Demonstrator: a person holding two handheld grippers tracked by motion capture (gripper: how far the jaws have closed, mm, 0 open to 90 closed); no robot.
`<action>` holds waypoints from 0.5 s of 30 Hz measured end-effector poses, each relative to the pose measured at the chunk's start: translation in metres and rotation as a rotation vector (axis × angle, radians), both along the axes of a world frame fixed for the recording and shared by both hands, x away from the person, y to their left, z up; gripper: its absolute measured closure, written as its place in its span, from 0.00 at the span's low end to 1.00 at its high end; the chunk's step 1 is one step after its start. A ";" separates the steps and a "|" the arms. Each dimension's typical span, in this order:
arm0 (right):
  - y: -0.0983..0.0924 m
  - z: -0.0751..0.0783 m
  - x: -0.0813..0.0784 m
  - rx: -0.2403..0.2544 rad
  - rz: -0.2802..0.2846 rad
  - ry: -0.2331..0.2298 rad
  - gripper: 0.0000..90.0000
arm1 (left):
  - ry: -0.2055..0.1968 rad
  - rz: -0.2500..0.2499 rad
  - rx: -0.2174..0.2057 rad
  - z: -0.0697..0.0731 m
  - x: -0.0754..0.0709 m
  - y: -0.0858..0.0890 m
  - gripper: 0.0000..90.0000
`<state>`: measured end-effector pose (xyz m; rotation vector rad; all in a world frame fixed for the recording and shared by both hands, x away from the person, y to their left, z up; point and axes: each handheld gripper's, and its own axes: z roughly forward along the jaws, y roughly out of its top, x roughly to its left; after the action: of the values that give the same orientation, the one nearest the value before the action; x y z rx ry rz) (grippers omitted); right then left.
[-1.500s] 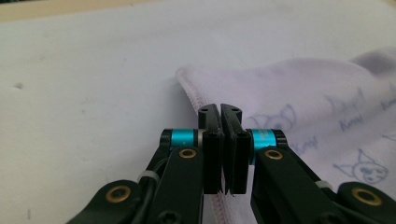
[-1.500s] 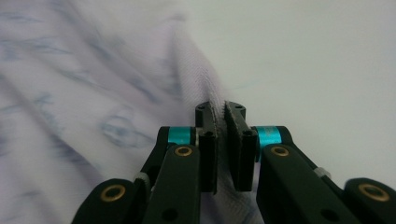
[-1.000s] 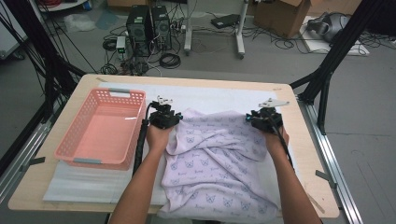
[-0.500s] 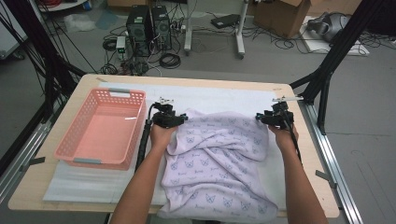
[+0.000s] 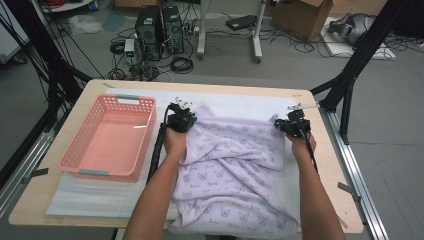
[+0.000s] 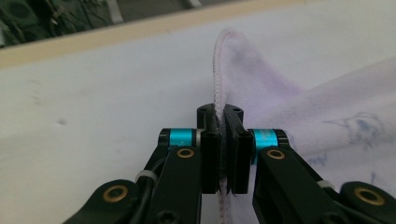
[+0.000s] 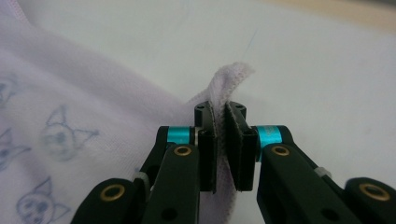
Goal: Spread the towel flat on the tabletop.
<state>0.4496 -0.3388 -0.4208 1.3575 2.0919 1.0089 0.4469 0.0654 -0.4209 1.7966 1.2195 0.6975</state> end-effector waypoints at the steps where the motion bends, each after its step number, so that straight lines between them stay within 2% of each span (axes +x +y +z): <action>1: 0.001 0.004 0.001 0.009 -0.001 -0.022 0.93 | 0.000 0.012 -0.008 0.001 0.002 0.003 0.95; 3: 0.006 0.010 0.006 0.011 0.005 -0.064 0.93 | -0.003 0.029 -0.003 0.002 0.006 0.004 0.95; 6: 0.013 0.016 0.015 0.004 0.008 -0.093 0.93 | -0.009 0.043 -0.039 0.008 0.014 0.007 0.95; 8: 0.013 0.019 0.021 0.006 -0.017 -0.110 0.92 | -0.020 0.050 -0.071 0.009 0.017 0.008 0.89; 10: 0.011 0.022 0.026 0.009 -0.063 -0.132 0.90 | 0.028 0.037 -0.124 0.006 0.019 0.008 0.65; 11: 0.009 0.022 0.026 0.033 -0.102 -0.153 0.84 | 0.056 0.015 -0.132 0.003 0.020 0.009 0.57; 12: 0.006 0.022 0.026 0.067 -0.147 -0.154 0.74 | 0.074 -0.001 -0.126 0.001 0.020 0.009 0.52; 13: 0.003 0.021 0.026 0.087 -0.169 -0.144 0.68 | 0.099 -0.021 -0.110 -0.001 0.019 0.009 0.51; 15: -0.004 0.017 0.024 0.099 -0.166 -0.094 0.63 | 0.125 -0.051 -0.116 -0.002 0.017 0.010 0.49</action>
<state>0.4739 -0.3430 -0.4040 1.4742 1.8496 1.0960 0.4639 0.0752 -0.4225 1.7896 1.2654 0.4811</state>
